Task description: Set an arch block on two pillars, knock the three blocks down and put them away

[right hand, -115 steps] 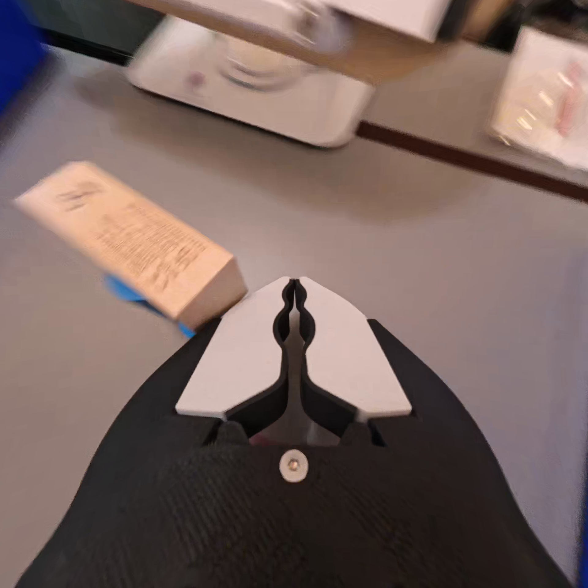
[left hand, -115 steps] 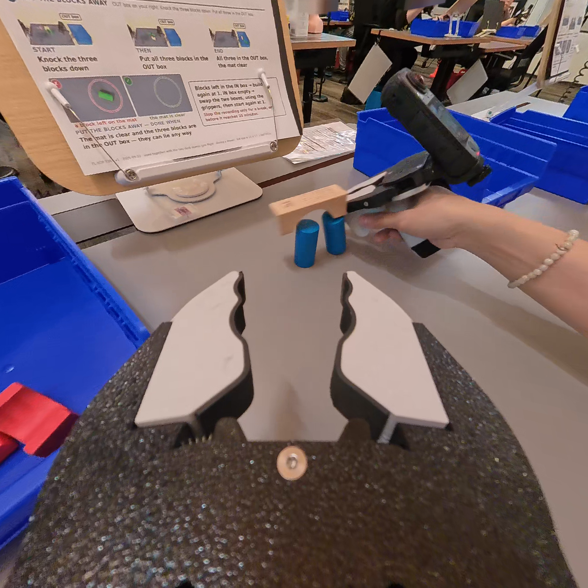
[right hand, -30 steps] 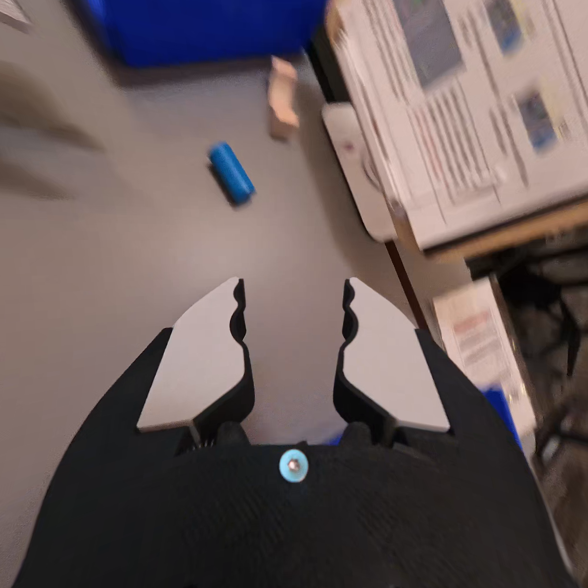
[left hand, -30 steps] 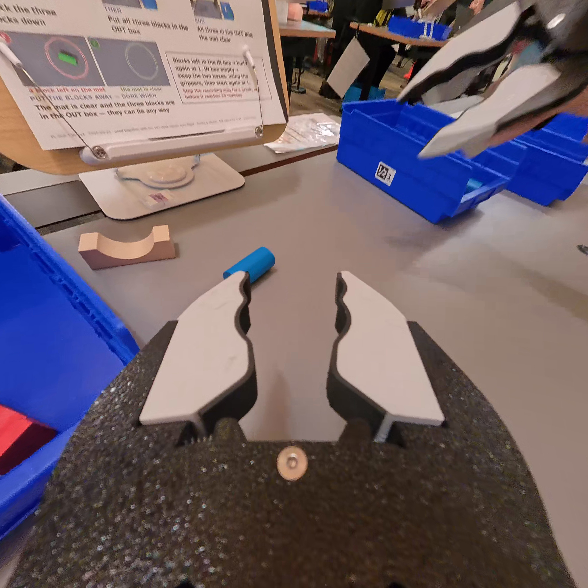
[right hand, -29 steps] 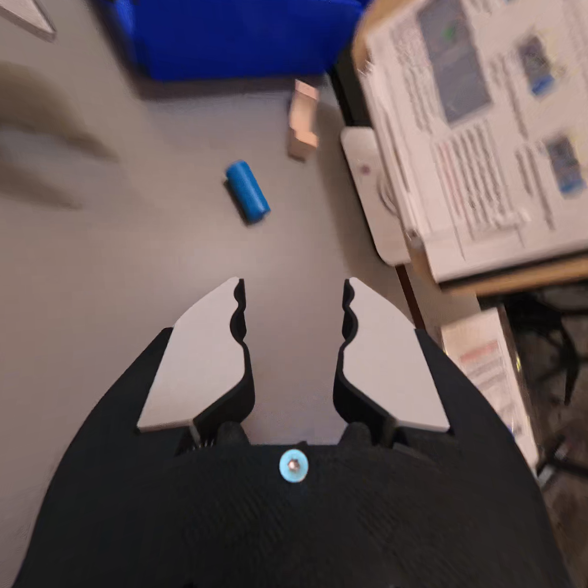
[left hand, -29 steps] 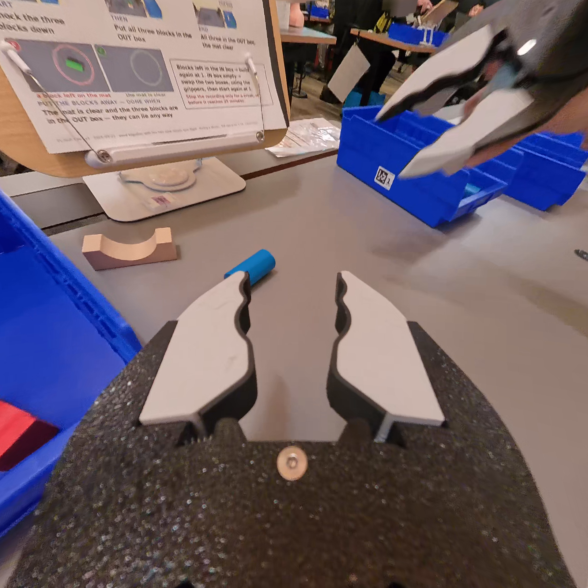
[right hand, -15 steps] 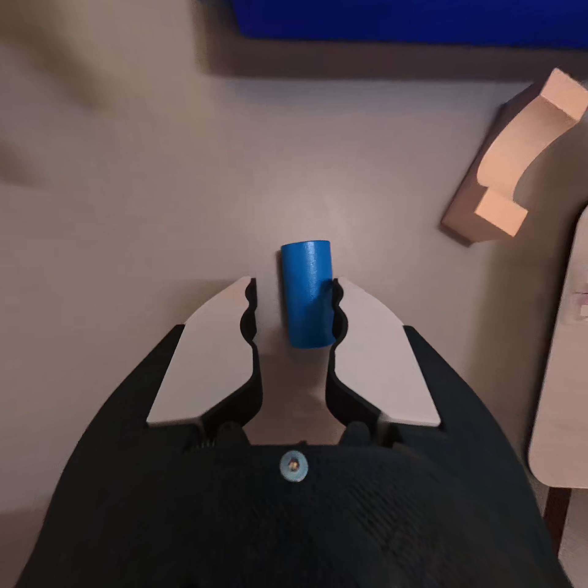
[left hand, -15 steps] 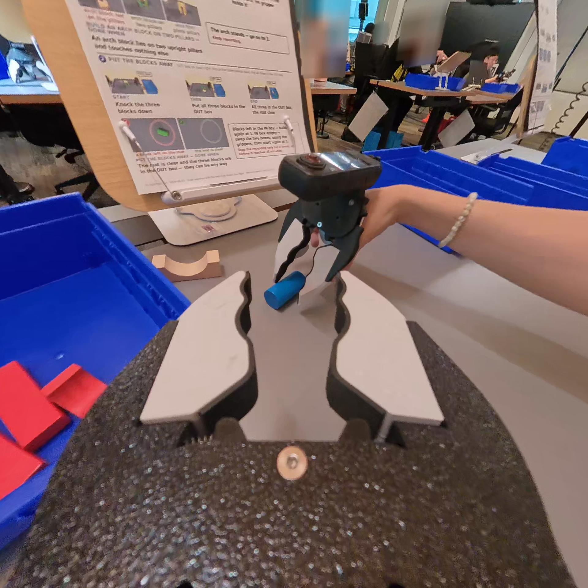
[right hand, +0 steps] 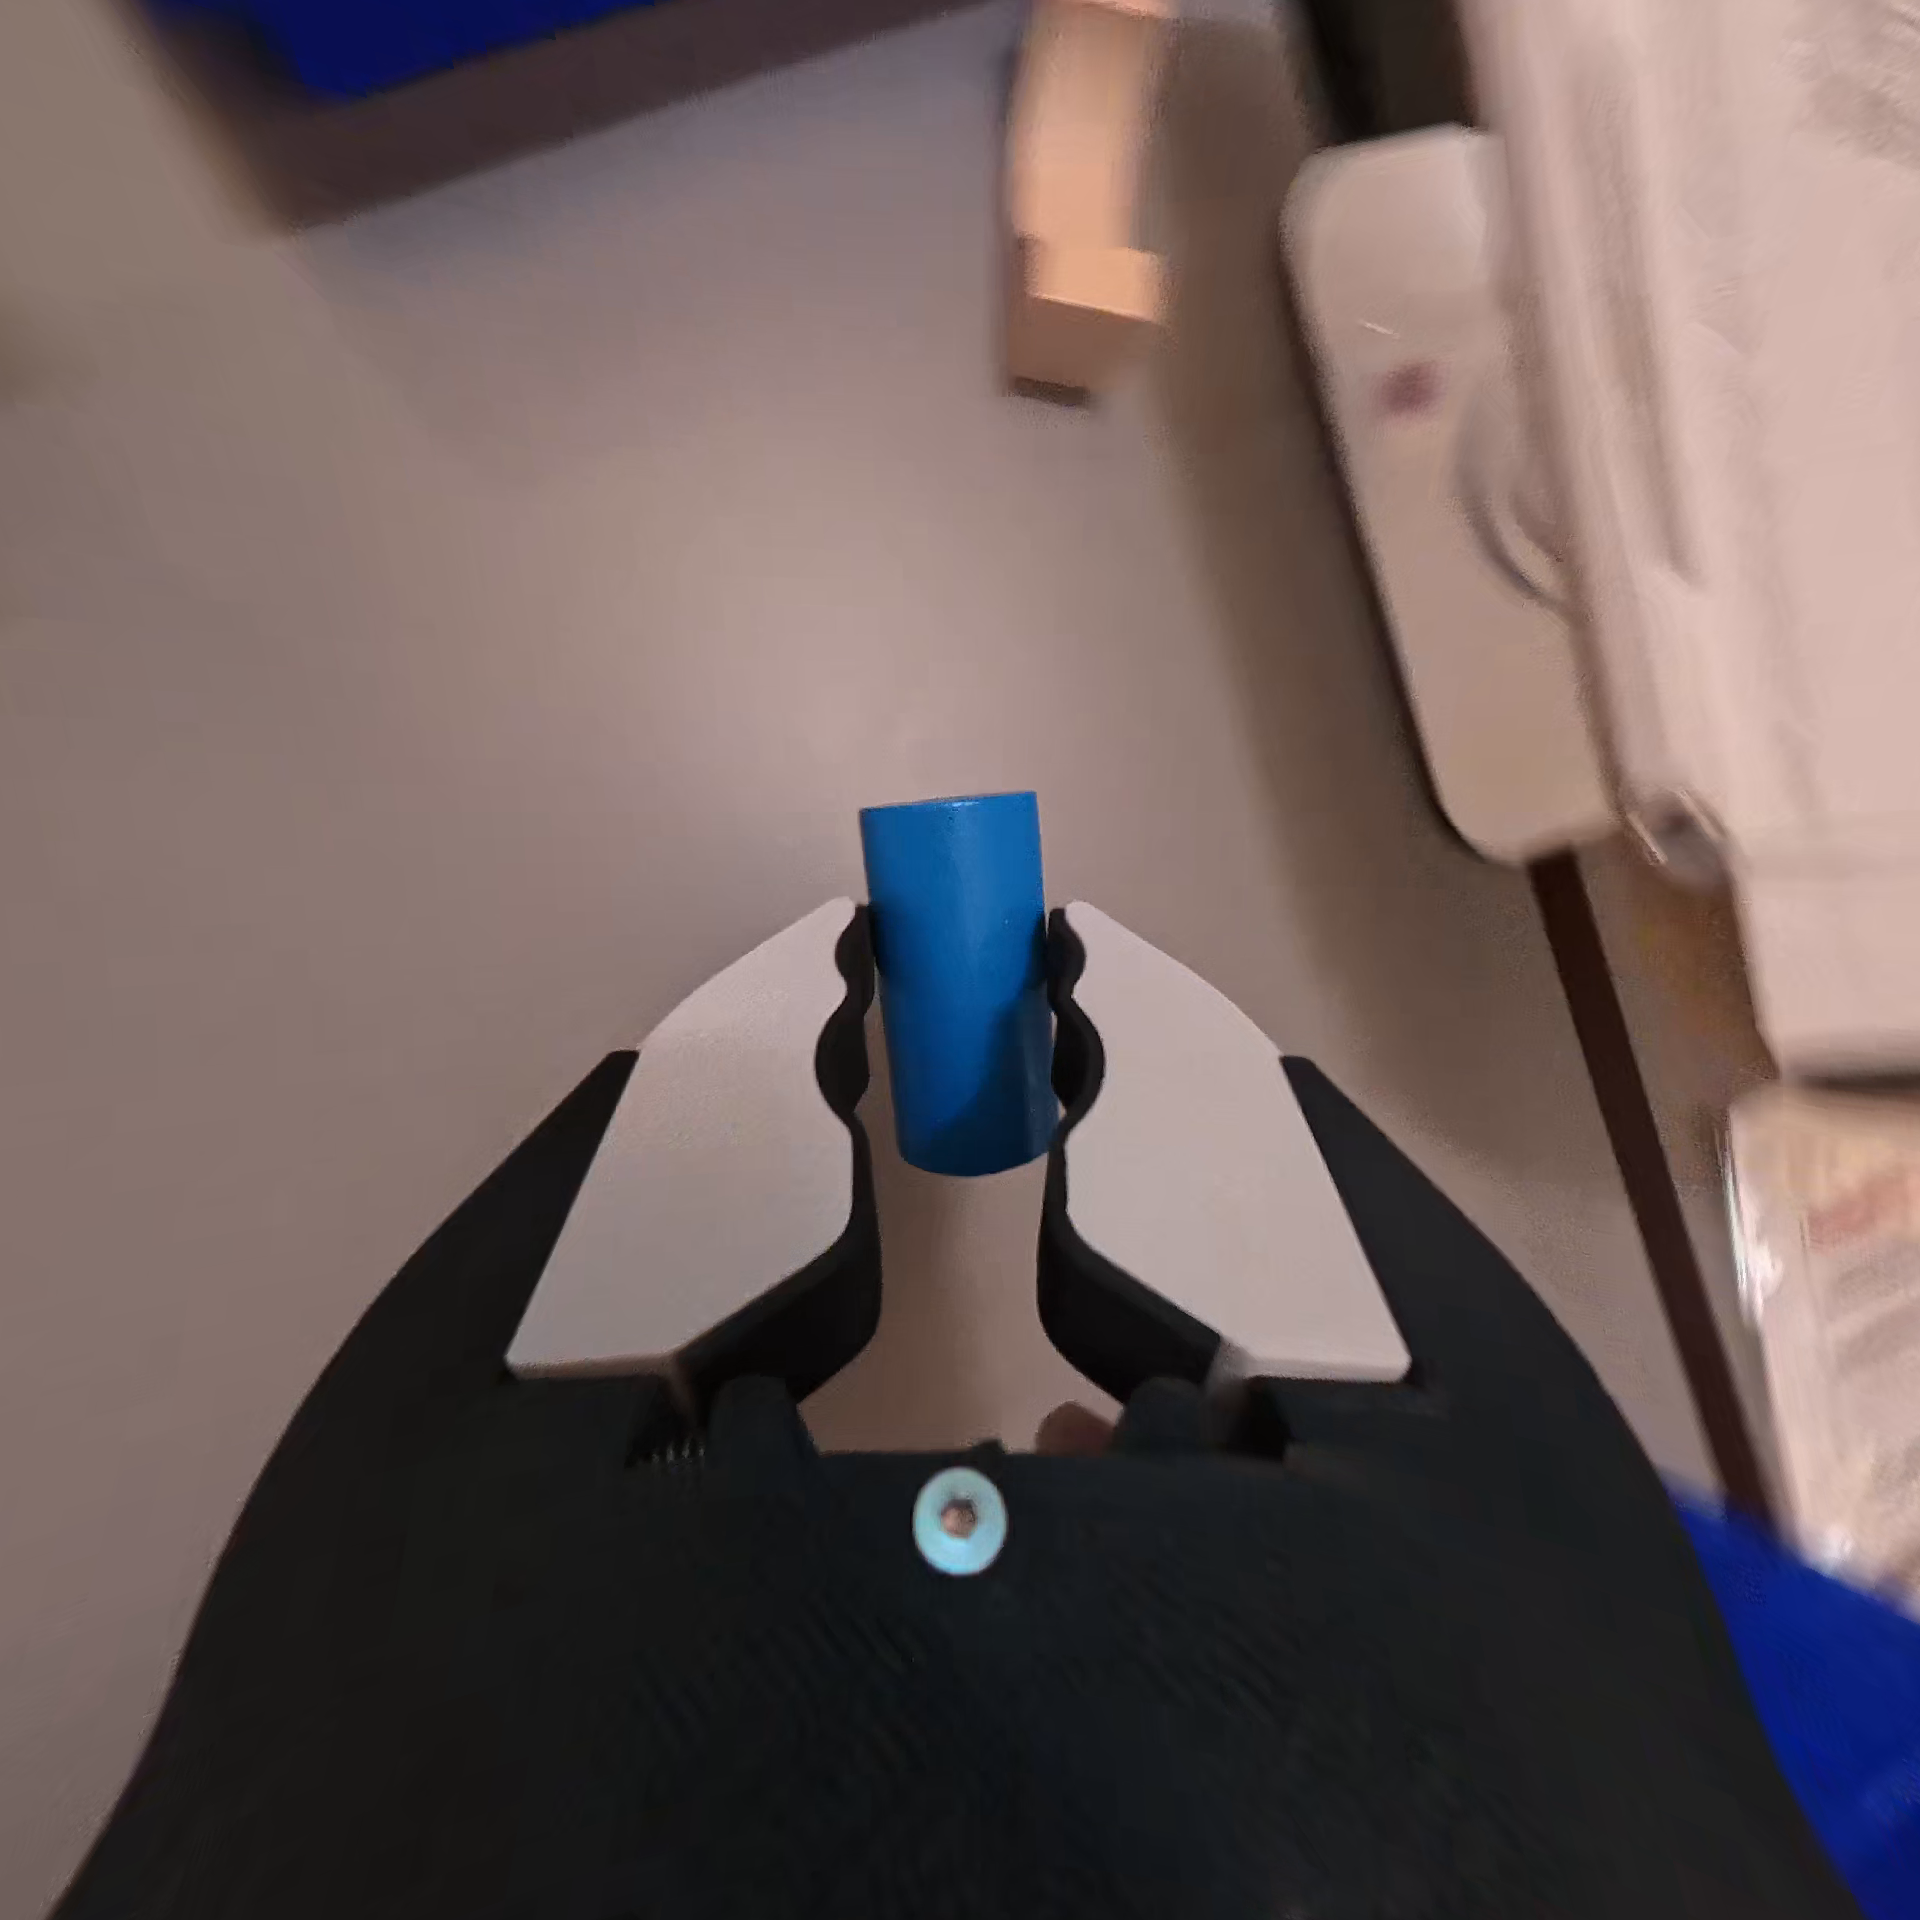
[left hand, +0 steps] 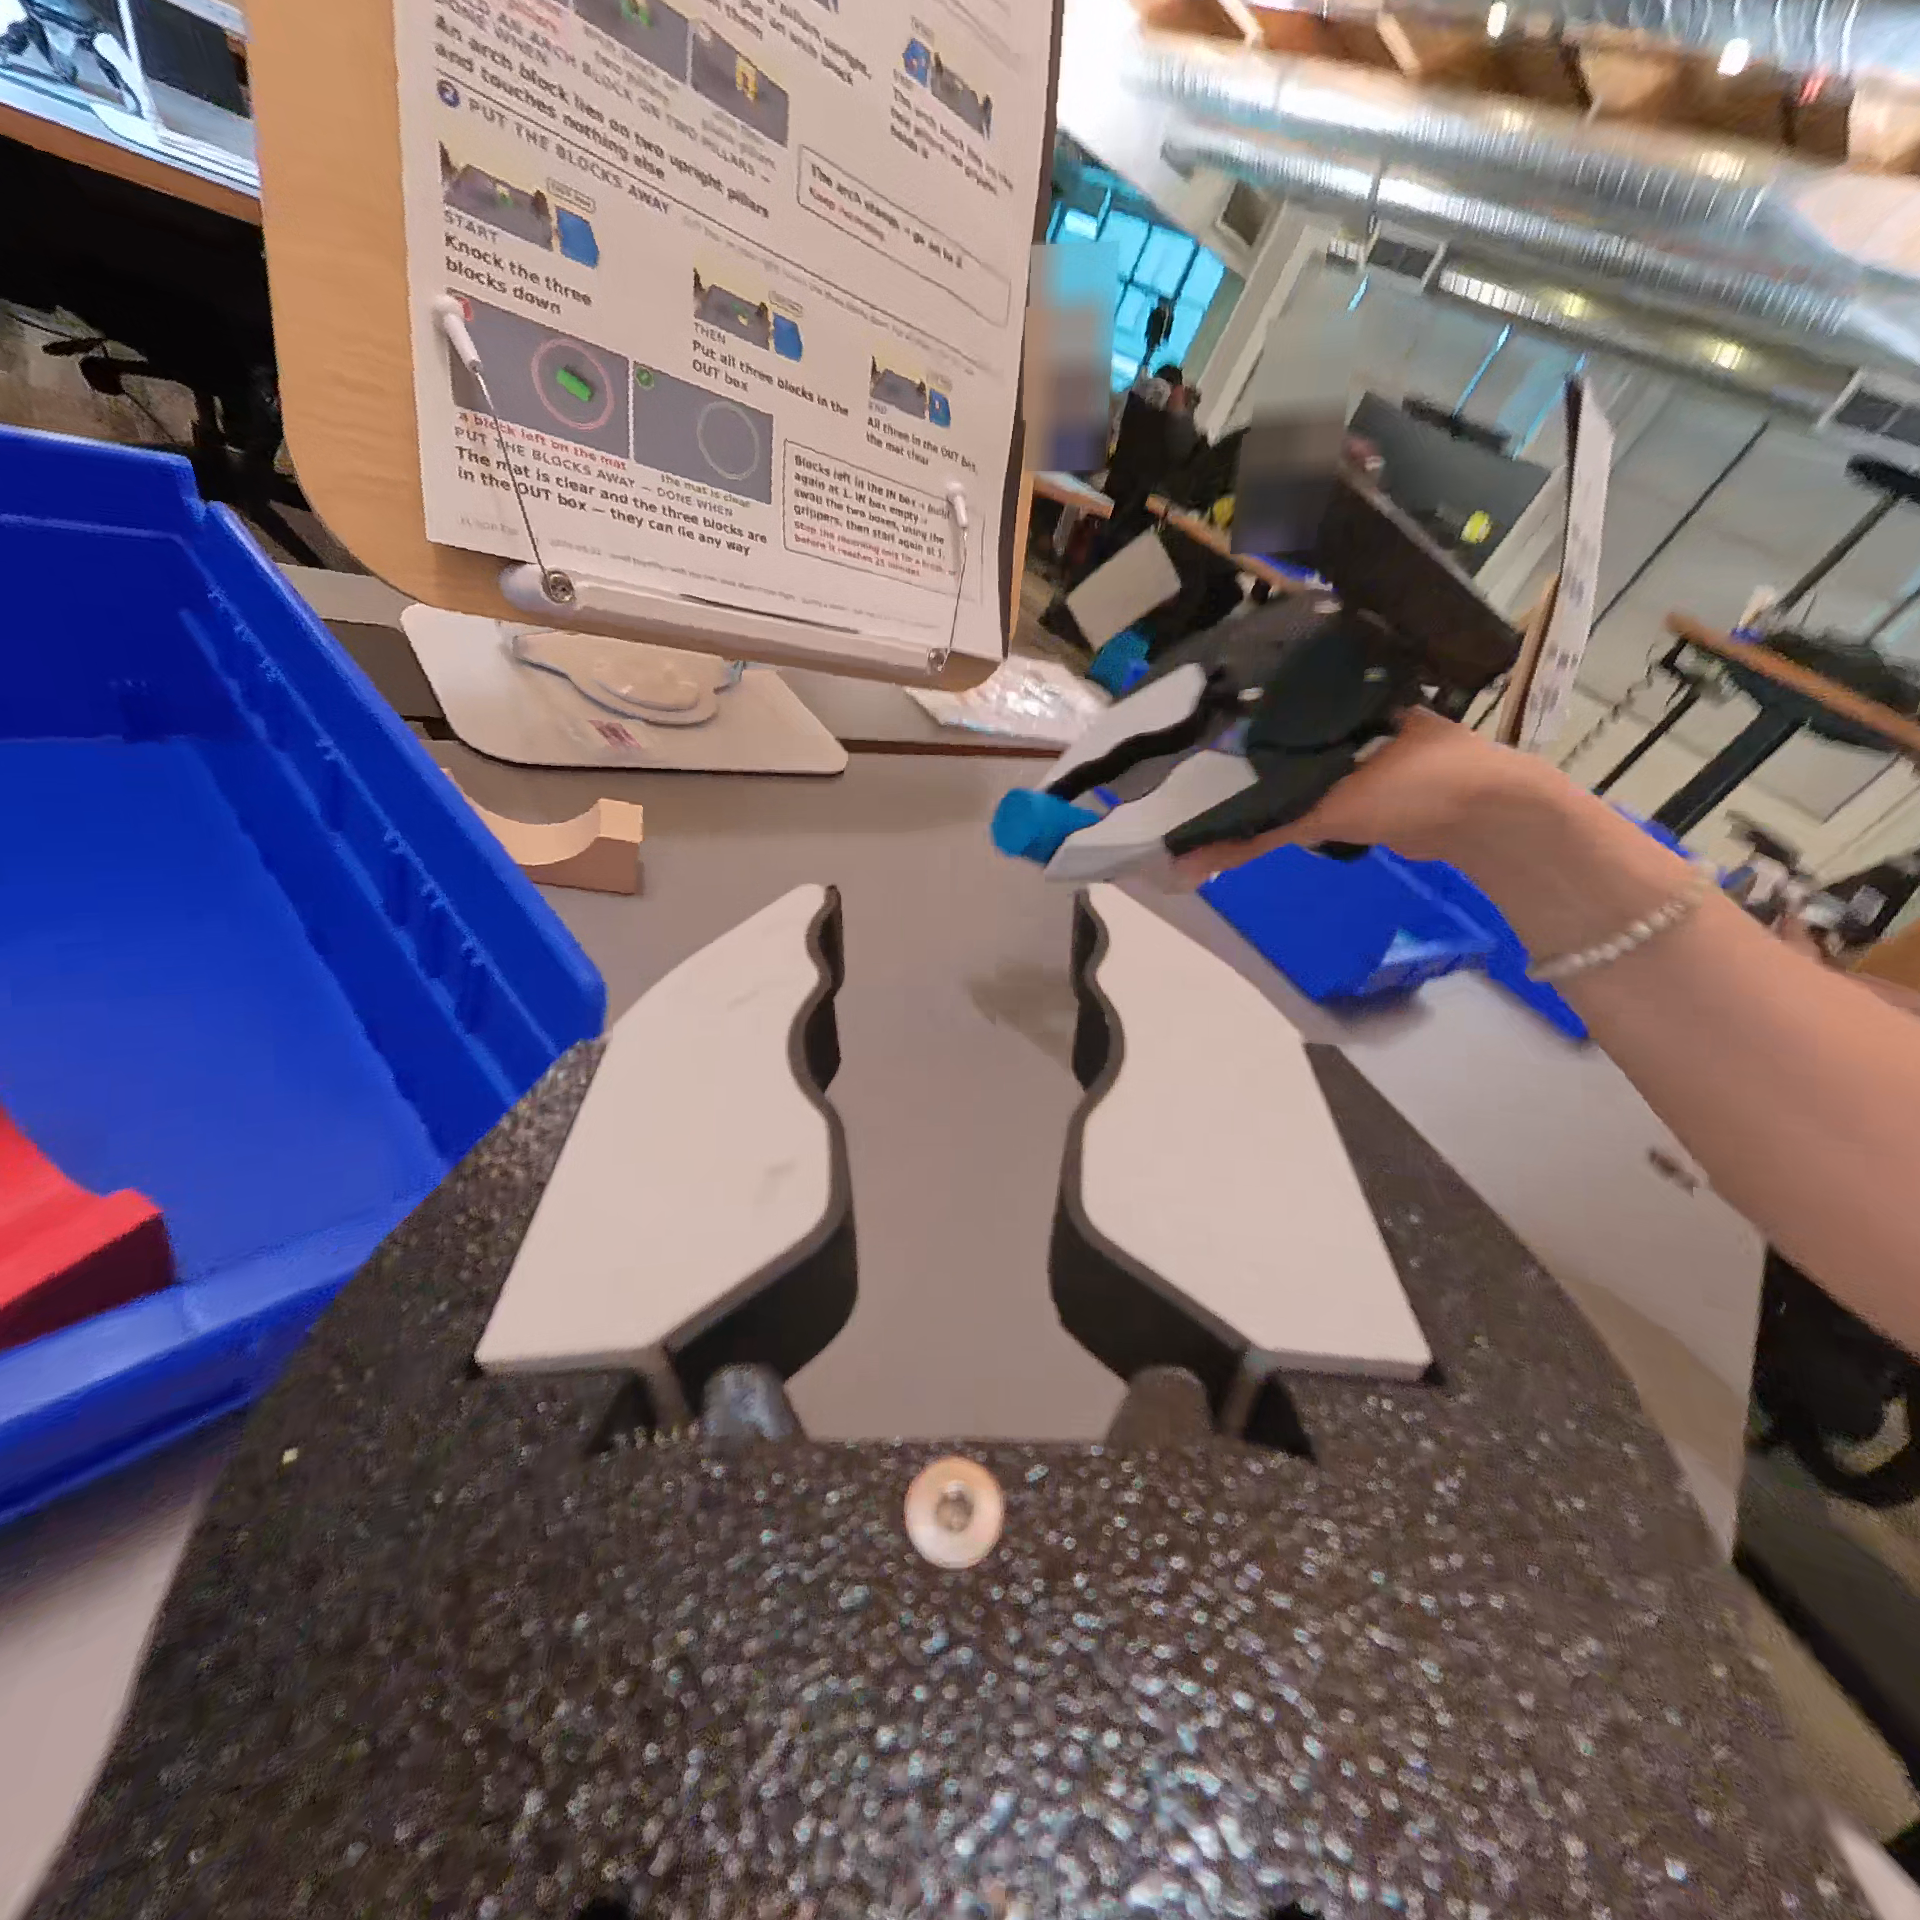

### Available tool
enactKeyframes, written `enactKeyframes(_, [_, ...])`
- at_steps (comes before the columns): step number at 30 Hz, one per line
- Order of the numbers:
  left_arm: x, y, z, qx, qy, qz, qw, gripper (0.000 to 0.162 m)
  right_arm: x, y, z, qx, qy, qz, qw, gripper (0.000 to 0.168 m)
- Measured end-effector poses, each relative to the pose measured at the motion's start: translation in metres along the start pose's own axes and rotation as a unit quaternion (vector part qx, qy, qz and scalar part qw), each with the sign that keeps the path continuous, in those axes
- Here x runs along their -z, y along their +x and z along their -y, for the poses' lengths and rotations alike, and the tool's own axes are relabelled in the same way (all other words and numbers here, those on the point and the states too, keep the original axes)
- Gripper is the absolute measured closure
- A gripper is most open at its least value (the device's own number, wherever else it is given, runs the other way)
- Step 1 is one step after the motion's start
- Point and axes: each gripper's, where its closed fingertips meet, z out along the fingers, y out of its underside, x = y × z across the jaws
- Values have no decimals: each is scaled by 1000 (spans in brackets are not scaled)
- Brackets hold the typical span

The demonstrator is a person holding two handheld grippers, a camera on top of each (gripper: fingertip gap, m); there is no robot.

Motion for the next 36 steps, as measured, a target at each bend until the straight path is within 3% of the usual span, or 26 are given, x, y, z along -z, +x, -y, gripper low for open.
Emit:
enactKeyframes(3, [-9, 15, -2, 37, 32, -27, 998, 124, 68, 42, -34, -137, 27, -87, 986, 136])
enactKeyframes(8, [-26, 46, -20, -19, 24, -47, 998, 120, 164, 98, -139, -279, 20, -203, 938, 136])
enactKeyframes(13, [-40, 73, -39, -81, 12, -55, 995, 119, 195, 108, -246, -354, -44, -241, 903, 136])
enactKeyframes(16, [-52, 86, -51, -85, -20, -70, 994, 117, 190, 108, -283, -402, -52, -232, 884, 136])
enactKeyframes(20, [-58, 94, -52, -110, -38, -69, 991, 116, 169, 105, -306, -429, -66, -202, 878, 136])
enactKeyframes(26, [-62, 97, -60, -119, -59, -69, 989, 117, 126, 99, -313, -444, -66, -155, 880, 135])
enactKeyframes(30, [-63, 95, -72, -127, -79, -64, 987, 116, 105, 95, -313, -436, -80, -135, 886, 124])
enactKeyframes(33, [-63, 94, -77, -132, -92, -65, 985, 116, 106, 98, -309, -433, -77, -135, 888, 115])
enactKeyframes(36, [-61, 90, -77, -141, -98, -61, 983, 115, 130, 110, -285, -414, -44, -169, 893, 111])
